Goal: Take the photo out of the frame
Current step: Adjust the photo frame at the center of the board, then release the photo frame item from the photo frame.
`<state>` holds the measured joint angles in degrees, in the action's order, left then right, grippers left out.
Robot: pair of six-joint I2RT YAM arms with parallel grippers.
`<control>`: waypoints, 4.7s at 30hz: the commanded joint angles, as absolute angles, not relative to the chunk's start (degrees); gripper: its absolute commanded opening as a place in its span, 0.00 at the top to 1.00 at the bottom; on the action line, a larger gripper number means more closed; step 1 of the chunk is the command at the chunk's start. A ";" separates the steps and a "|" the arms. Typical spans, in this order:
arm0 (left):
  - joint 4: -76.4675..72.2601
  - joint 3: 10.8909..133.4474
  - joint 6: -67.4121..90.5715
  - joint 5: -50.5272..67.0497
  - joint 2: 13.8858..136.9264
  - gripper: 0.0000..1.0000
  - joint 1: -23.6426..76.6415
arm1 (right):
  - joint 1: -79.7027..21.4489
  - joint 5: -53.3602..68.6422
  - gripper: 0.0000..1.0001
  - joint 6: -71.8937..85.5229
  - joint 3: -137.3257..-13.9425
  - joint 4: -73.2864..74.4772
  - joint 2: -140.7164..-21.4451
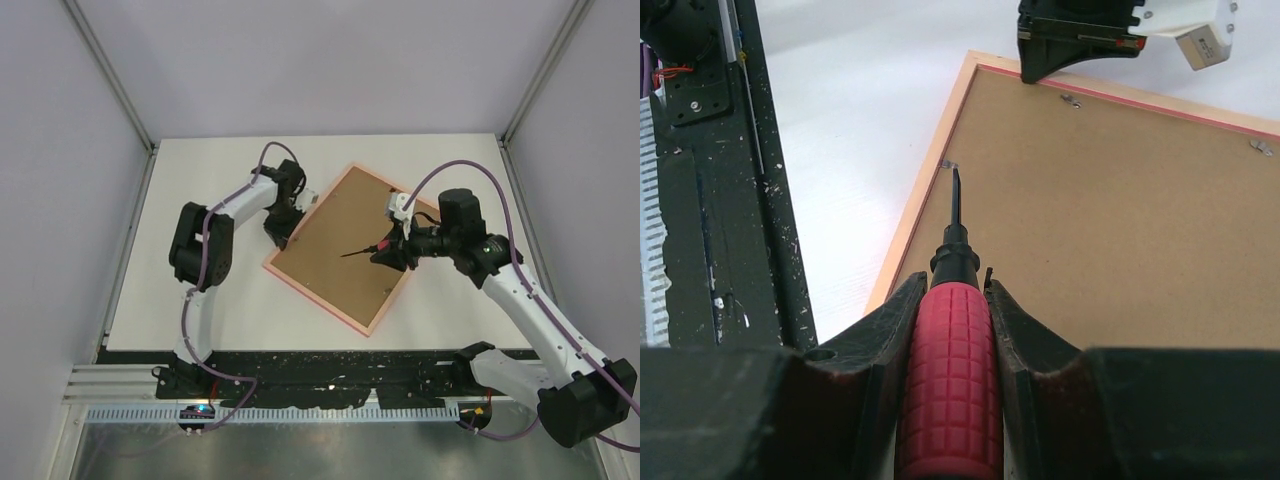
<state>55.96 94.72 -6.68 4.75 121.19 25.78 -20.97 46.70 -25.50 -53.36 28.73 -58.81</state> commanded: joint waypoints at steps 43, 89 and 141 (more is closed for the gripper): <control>58.27 122.34 -31.73 -3.95 129.90 0.81 30.06 | -23.47 42.81 0.92 -22.68 -52.38 21.89 -66.62; 58.27 116.19 -11.16 16.96 130.60 0.65 20.48 | -40.25 22.15 0.92 -21.01 -76.03 17.58 -95.01; 57.31 111.62 -5.01 16.87 131.22 0.65 20.48 | -42.19 18.55 0.92 -22.50 -76.73 21.71 -100.10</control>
